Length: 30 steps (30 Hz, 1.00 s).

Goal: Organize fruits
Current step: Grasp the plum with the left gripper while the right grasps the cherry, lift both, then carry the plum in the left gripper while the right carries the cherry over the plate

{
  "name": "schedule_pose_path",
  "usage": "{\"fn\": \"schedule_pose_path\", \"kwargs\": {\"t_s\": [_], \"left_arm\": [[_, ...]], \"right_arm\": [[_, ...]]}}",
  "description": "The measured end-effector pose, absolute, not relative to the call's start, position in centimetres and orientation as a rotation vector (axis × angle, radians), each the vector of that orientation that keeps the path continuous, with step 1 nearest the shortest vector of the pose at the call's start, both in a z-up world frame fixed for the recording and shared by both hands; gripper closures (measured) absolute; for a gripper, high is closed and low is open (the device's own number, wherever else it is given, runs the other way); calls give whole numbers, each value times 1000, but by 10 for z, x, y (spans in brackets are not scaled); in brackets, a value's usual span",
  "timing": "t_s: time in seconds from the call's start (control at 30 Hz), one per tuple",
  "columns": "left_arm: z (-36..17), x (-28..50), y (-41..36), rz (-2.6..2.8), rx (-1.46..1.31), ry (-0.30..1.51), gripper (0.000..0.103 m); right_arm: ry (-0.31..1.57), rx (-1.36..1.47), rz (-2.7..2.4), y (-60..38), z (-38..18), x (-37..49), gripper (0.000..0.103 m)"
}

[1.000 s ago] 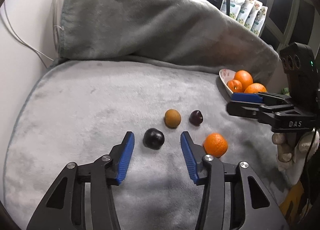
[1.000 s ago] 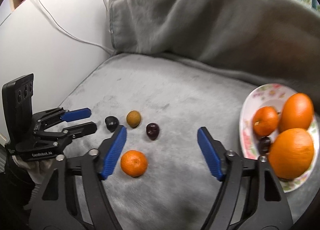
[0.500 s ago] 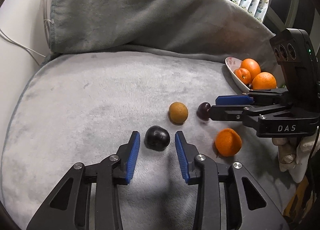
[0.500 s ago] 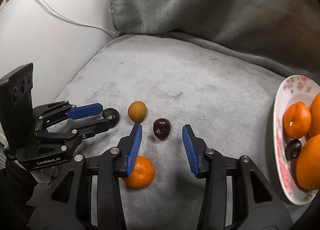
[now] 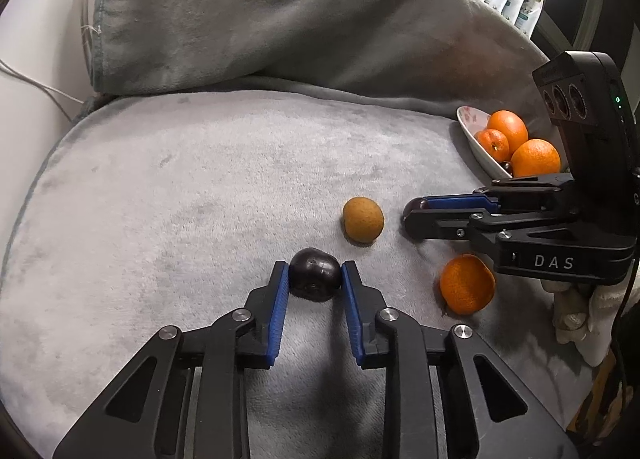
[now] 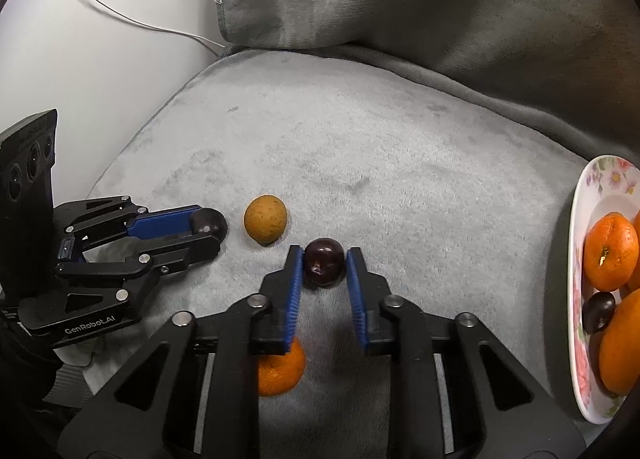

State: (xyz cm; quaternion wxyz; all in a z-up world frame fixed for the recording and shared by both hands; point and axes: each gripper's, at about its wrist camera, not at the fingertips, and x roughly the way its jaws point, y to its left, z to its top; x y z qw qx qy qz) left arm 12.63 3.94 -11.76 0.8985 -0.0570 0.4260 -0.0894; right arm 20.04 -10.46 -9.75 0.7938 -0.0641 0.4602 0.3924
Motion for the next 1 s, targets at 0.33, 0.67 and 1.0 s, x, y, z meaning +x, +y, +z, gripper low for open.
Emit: {"fn": "schedule_pose_path", "kwargs": {"t_s": [0.33, 0.67, 1.0], "left_arm": [[-103, 122, 42, -190, -152, 845, 79], [-76, 124, 23, -251, -157, 783, 79], [-58, 130, -16, -339, -146, 745, 79]], "right_arm": [[925, -83, 821, -128, -81, 192, 82], [793, -17, 733, -190, -45, 169, 82], [693, 27, 600, -257, -18, 156, 82]]}}
